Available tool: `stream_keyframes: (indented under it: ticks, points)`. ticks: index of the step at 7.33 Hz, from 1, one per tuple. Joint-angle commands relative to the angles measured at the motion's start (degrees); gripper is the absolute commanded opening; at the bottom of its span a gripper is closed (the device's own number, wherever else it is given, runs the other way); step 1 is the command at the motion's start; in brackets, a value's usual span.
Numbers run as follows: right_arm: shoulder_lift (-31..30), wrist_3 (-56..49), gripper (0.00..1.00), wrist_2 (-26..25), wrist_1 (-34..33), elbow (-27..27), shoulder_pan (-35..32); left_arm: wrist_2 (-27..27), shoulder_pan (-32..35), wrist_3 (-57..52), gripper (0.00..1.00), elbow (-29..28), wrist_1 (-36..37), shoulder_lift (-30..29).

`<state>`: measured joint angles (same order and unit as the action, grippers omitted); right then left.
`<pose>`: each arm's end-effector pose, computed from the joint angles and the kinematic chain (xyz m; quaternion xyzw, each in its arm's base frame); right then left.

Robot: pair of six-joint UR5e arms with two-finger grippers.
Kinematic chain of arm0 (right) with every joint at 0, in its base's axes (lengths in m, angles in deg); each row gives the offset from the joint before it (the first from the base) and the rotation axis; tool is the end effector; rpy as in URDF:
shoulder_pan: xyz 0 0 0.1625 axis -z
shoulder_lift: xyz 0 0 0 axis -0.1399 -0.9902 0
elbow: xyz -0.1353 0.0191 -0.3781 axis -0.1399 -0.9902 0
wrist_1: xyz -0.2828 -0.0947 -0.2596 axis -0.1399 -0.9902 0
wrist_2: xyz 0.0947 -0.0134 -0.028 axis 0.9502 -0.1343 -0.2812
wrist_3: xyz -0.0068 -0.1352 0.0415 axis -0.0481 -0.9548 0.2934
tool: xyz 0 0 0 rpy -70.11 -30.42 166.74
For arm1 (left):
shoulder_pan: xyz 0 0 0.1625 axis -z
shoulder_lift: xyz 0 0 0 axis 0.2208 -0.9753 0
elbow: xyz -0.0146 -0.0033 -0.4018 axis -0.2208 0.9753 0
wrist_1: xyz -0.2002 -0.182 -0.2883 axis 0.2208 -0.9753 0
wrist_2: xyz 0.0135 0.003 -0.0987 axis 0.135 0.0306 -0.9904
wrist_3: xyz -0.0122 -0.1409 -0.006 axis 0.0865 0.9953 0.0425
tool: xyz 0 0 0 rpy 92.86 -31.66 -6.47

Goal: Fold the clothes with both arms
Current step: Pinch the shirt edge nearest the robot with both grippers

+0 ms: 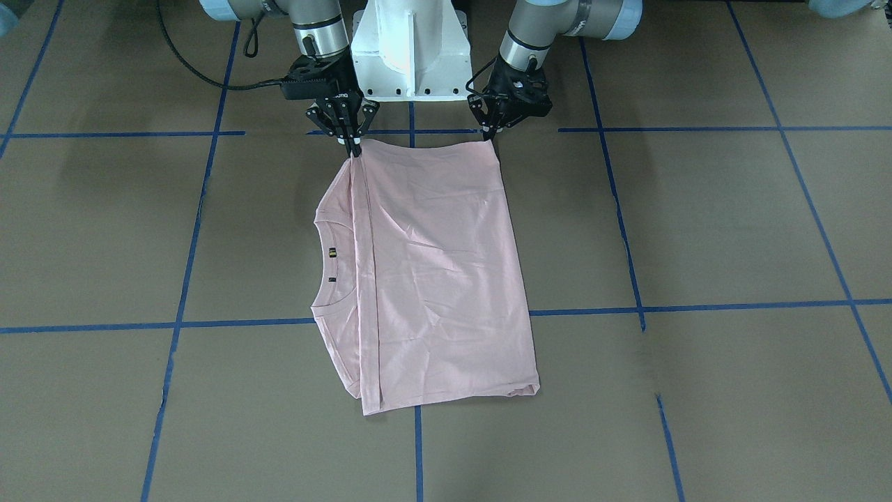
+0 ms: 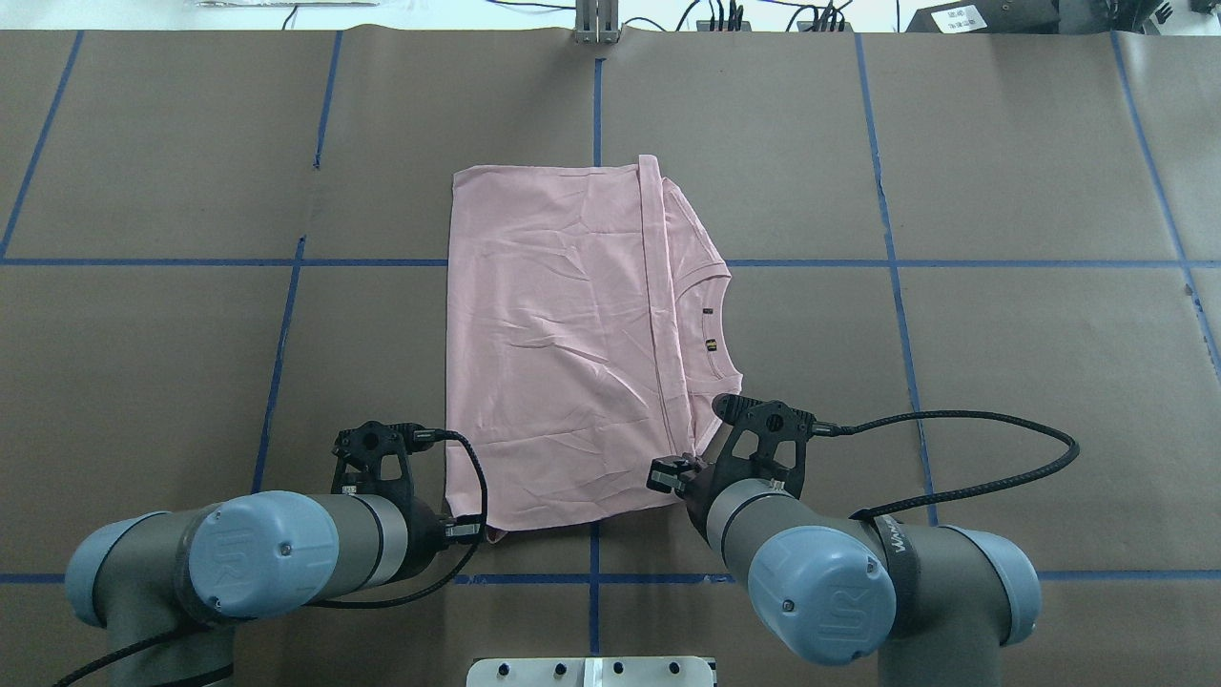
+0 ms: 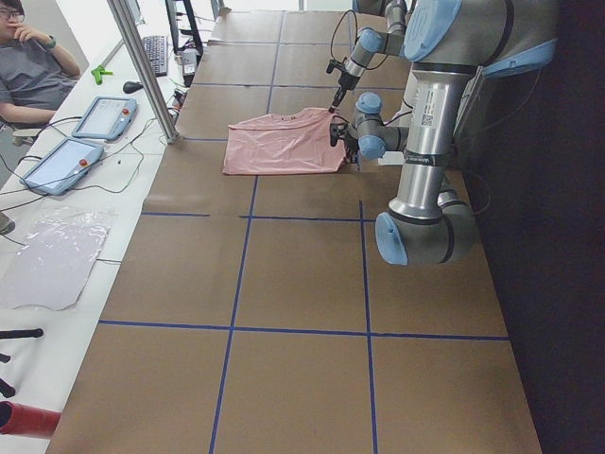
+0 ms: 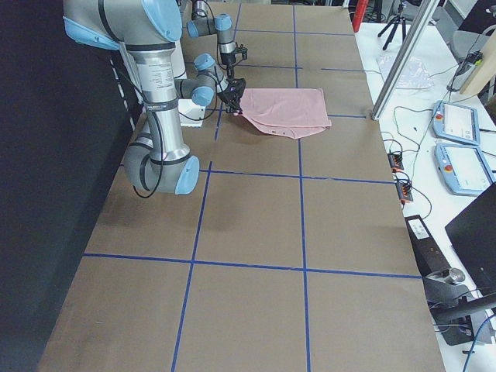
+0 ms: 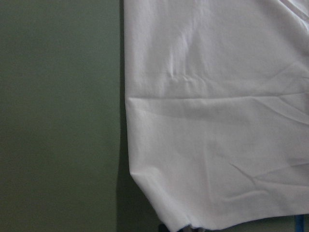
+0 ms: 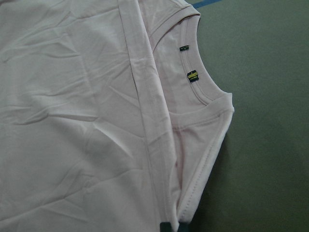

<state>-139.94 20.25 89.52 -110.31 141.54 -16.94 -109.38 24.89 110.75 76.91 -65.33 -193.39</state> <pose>-0.5312 -0.2631 0.2685 0.1549 -0.4511 0.1816 0.8600 0.5276 -0.2460 0.3044 0.0537 0.4794 -0.0607 0.8739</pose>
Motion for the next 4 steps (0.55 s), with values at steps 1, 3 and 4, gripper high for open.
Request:
stream_keyframes:
  ticks: [1, 3, 4]
  points:
    - [-0.07, -0.01, 0.00, 0.00, 0.00, 0.04, 0.02, 0.09, 0.08, -0.32, 0.46, -0.11, 0.38, 0.05]
    - [0.02, -0.01, 0.00, 0.09, 0.00, -0.05, 0.11, 0.09, -0.18, -0.94, 0.58, -1.94, 0.29, -0.12]
    - [0.02, -0.01, 0.00, 0.09, 0.00, -0.05, 0.11, 0.18, -0.18, -1.02, 0.59, -2.82, 0.12, -0.12]
